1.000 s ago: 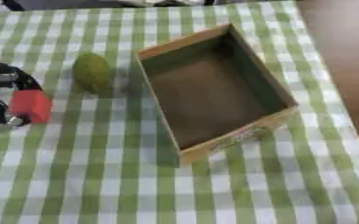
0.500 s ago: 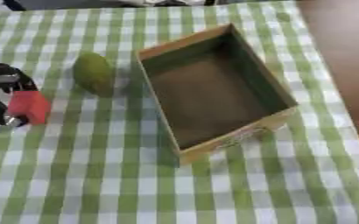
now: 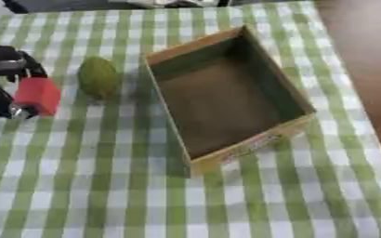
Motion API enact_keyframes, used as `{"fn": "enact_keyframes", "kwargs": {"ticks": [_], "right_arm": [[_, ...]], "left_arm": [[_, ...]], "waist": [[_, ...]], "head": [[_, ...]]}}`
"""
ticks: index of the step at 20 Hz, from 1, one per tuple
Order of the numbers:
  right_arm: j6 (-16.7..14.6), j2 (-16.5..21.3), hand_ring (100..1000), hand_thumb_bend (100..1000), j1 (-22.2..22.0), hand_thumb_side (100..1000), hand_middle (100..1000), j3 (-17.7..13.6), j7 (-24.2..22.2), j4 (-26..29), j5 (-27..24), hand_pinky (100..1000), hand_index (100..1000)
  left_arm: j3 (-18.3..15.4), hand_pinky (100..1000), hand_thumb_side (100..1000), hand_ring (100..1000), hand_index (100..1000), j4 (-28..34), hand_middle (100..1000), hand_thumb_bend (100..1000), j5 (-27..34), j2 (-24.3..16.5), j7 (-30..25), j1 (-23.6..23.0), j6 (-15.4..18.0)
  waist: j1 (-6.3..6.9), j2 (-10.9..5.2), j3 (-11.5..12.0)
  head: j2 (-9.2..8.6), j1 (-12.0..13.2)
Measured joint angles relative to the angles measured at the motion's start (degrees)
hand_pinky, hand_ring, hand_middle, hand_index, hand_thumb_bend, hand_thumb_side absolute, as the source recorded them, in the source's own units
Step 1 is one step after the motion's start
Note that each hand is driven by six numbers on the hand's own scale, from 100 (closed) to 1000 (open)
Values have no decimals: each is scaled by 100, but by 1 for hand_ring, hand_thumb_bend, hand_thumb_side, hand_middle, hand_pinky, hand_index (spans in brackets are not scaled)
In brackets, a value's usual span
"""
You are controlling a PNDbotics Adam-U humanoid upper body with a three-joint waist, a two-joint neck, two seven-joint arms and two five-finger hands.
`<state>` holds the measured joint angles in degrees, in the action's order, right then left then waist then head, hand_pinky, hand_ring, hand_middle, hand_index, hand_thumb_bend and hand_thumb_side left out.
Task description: Pick up objects on the table and place them in the box.
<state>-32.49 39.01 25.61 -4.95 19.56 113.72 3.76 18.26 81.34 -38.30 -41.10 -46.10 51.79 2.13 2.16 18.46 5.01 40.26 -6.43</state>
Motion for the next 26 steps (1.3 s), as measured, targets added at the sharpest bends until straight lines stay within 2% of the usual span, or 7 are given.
{"fn": "enact_keyframes", "kwargs": {"ticks": [4, 6, 10, 16, 21, 26], "right_arm": [[-7, 2, 581, 100, 5, 280, 509, 0, 9, 0, 10, 862, 792], [-10, 2, 579, 100, 22, 249, 512, 2, 11, 0, 10, 861, 791], [-16, -1, 582, 100, 187, 219, 518, 10, 2, 0, -25, 859, 791], [-40, -114, 585, 100, 514, 139, 532, 75, -59, 0, -169, 854, 789], [-58, -263, 596, 100, 797, 134, 540, 110, -144, 0, -337, 854, 789], [-37, -371, 607, 100, 876, 167, 541, 112, -210, 0, -448, 856, 789]], "left_arm": [[-5, 645, 144, 599, 652, 447, 526, 100, 259, 181, -71, 381, -221], [0, 634, 178, 585, 645, 627, 517, 100, 331, 372, -104, 602, -297], [21, 615, 250, 581, 644, 883, 510, 100, 413, 1050, -50, 1048, -434], [141, 589, 317, 561, 638, 1017, 512, 100, 463, 1882, 386, 1278, -648], [334, 598, 259, 567, 644, 841, 516, 100, 0, 2520, 810, 1266, -676], [426, 594, 250, 567, 645, 413, 516, 100, -656, 2899, 1130, 1131, -529]], "waist": [[4, -33, 4], [-3, -51, 2], [-38, -67, -42], [-109, -69, -172], [-149, -67, -333], [-145, -66, -396]], "head": [[3, -21], [4, -20], [4, 14], [-5, 187], [-9, 370], [6, 467]]}}
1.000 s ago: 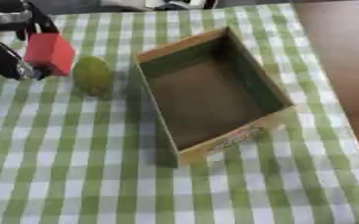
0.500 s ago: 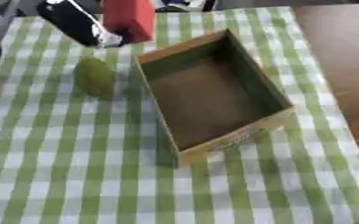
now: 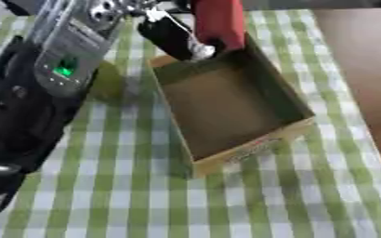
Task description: Pick up objects on the table and place them in the box.
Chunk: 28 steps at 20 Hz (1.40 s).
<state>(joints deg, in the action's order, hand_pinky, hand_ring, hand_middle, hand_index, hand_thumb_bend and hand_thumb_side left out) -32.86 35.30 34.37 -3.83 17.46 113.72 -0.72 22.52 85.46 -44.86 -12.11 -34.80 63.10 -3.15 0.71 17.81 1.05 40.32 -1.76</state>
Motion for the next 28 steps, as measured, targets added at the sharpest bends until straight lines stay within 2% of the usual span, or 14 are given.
{"fn": "enact_keyframes", "kwargs": {"ticks": [4, 7, 10, 16, 20, 22, 23, 25, 28], "right_arm": [[15, -60, 611, 100, 40, 181, 540, 0, -32, 0, -49, 858, 789], [23, -88, 615, 100, 42, 205, 537, 0, -41, 0, -82, 860, 789], [31, -104, 619, 100, 39, 227, 535, -1, -48, 0, -93, 862, 790], [45, -131, 622, 100, -15, 243, 533, -4, -45, 0, -93, 863, 790], [64, -131, 621, 100, -23, 246, 531, -8, -26, 0, -90, 863, 789], [67, -131, 622, 100, -49, 254, 530, -13, -21, 0, -87, 864, 789], [71, -131, 622, 100, -61, 254, 530, -16, -16, 0, -86, 864, 789], [78, -131, 621, 100, -63, 250, 530, -20, -8, 0, -83, 864, 789], [85, -131, 620, 100, -64, 246, 530, -22, 3, 0, -70, 864, 789]], "left_arm": [[65, 597, 221, 570, 648, -367, 517, 100, -233, 175, 160, -65, 103], [144, 622, 164, 585, 664, -614, 531, 100, -393, 273, 231, -144, 181], [229, 643, 153, 603, 682, -882, 550, 100, -575, 343, 276, -245, 306], [345, 706, 113, 680, 753, -1266, 635, 100, -688, 417, 298, -383, 670], [386, 806, 100, 780, 862, -1408, 751, 100, -722, 418, 184, -421, 901], [389, 855, 117, 822, 896, -1439, 802, 126, -755, 418, 85, -433, 1004], [389, 878, 141, 842, 909, -1439, 822, 191, -775, 418, 49, -436, 1041], [389, 895, 199, 859, 918, -1421, 834, 267, -837, 418, 7, -436, 1082], [385, 901, 308, 875, 929, -1337, 848, 329, -937, 418, 18, -436, 1074]], "waist": [[14, 3, -36], [-1, 29, -64], [-1, 53, -65], [7, 63, -61], [19, 72, -52], [18, 79, -29], [17, 83, -26], [8, 88, -23], [-11, 88, -13]], "head": [[47, 17], [48, 22], [48, 25], [47, 33], [47, 18], [47, 17], [47, 17], [48, 19], [48, 24]]}}
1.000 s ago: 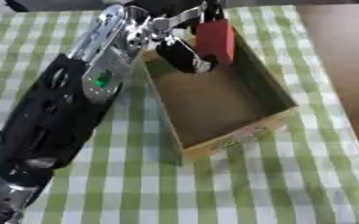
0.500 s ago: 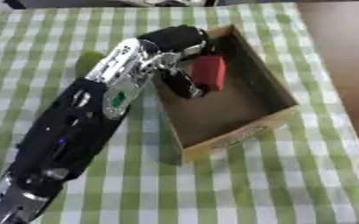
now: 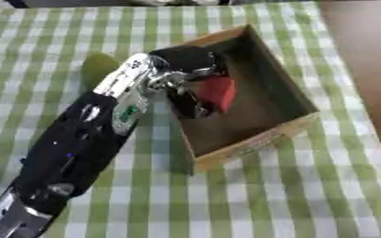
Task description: Pick up objects on the table and place them in the box.
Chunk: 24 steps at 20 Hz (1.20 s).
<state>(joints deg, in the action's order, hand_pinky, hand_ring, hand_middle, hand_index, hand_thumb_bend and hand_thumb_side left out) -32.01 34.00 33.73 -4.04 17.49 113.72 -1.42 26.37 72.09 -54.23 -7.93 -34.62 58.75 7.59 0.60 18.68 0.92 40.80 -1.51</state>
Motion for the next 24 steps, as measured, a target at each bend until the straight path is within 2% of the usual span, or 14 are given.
{"fn": "enact_keyframes", "kwargs": {"ticks": [1, 2, 9, 11, 12, 16, 17, 18, 21, 24], "right_arm": [[-1, 0, 620, 100, 0, 244, 530, 0, 2, 0, 2, 863, 789], [-3, 0, 620, 100, -1, 243, 530, -1, 6, 0, 4, 863, 789], [4, 0, 624, 100, -4, 243, 530, -16, 44, 0, 29, 864, 789], [5, 0, 622, 100, -4, 237, 530, -16, 47, 0, 32, 863, 788], [6, 0, 621, 100, -4, 231, 530, -16, 47, 0, 33, 863, 788], [8, 0, 621, 100, -4, 225, 531, -17, 55, 0, 37, 862, 788], [9, 0, 621, 100, -5, 225, 531, -17, 58, 0, 38, 862, 788], [9, 0, 623, 100, -8, 223, 533, -18, 63, 0, 42, 862, 788], [6, 3, 623, 100, -61, 225, 532, -30, 100, 0, 67, 862, 788], [19, 43, 625, 100, -135, 236, 530, -53, 131, 0, 106, 863, 788]], "left_arm": [[-2, 892, 412, 873, 933, 38, 847, 353, -25, 0, 22, 0, -20], [-3, 889, 443, 871, 933, 71, 845, 361, -31, -1, 49, 0, -41], [-44, 877, 470, 866, 932, 207, 843, 346, 81, -3, 221, -22, -132], [-55, 879, 460, 871, 935, 251, 847, 370, 126, -5, 249, -26, -147], [-57, 885, 458, 888, 943, 279, 857, 451, 146, -6, 251, -26, -149], [-58, 859, 427, 864, 927, 391, 831, 304, 229, -11, 230, -36, -154], [-69, 859, 427, 864, 927, 439, 831, 304, 270, -23, 234, -40, -171], [-82, 850, 364, 854, 918, 503, 823, 225, 321, -52, 249, -42, -205], [-221, 849, 329, 853, 913, 891, 823, 197, 559, -284, 367, -41, -404], [-399, 853, 331, 861, 905, 1398, 838, 192, 902, -735, 379, -35, -631]], "waist": [[-2, 0, 5], [-2, 0, 12], [-6, 0, 44], [-9, 0, 56], [-14, 0, 58], [-39, 0, 65], [-37, -1, 71], [-34, -1, 77], [-5, -10, 129], [47, -41, 196]], "head": [[0, 2], [0, 5], [0, 23], [0, 24], [0, 24], [0, 41], [0, 43], [0, 43], [16, 12], [84, -72]]}}
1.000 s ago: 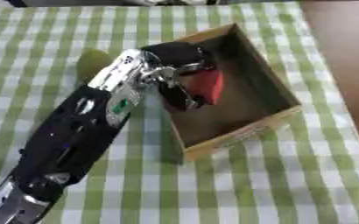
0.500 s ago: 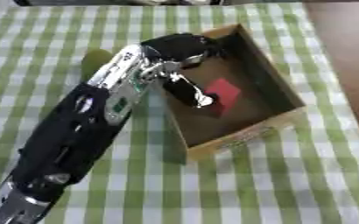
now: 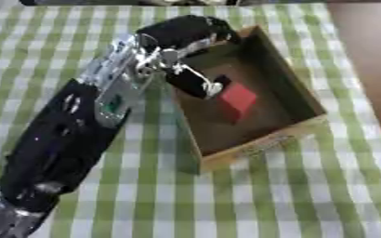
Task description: Pick up objects on the table and place them in the box.
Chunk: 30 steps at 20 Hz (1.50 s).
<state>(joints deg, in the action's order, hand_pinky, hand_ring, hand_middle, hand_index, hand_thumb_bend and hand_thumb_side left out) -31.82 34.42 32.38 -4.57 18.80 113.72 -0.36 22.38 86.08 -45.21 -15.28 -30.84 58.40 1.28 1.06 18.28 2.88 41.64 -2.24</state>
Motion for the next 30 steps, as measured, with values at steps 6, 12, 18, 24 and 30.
{"fn": "enact_keyframes", "kwargs": {"ticks": [6, 12, 18, 24, 30], "right_arm": [[15, 85, 616, 100, -121, 232, 524, -7, 49, 0, 93, 863, 788], [21, 199, 612, 100, -222, 243, 519, -37, 108, 0, 196, 863, 788], [11, 215, 605, 100, -224, 230, 517, -37, 145, 0, 256, 862, 788], [25, 215, 606, 100, -223, 245, 514, -36, 162, 0, 278, 863, 788], [35, 215, 607, 100, -215, 276, 509, -34, 166, 0, 282, 864, 788]], "left_arm": [[-295, 877, 313, 887, 903, 676, 862, 233, 672, -1067, -275, -56, -237], [-597, 883, 329, 881, 900, 922, 851, 323, 1121, -1925, -489, -463, -326], [-699, 892, 426, 886, 897, 686, 854, 421, 1072, -2201, -596, -688, -359], [-686, 901, 438, 914, 896, -46, 872, 468, 970, -2182, -721, -697, -198], [-622, 888, 497, 910, 898, -690, 871, 488, 775, -2004, -731, -683, -25]], "waist": [[28, -29, 76], [63, -18, 179], [10, 4, 183], [-15, 32, 182], [-23, 76, 159]], "head": [[44, -131], [36, -254], [10, -291], [8, -276], [6, -232]]}}
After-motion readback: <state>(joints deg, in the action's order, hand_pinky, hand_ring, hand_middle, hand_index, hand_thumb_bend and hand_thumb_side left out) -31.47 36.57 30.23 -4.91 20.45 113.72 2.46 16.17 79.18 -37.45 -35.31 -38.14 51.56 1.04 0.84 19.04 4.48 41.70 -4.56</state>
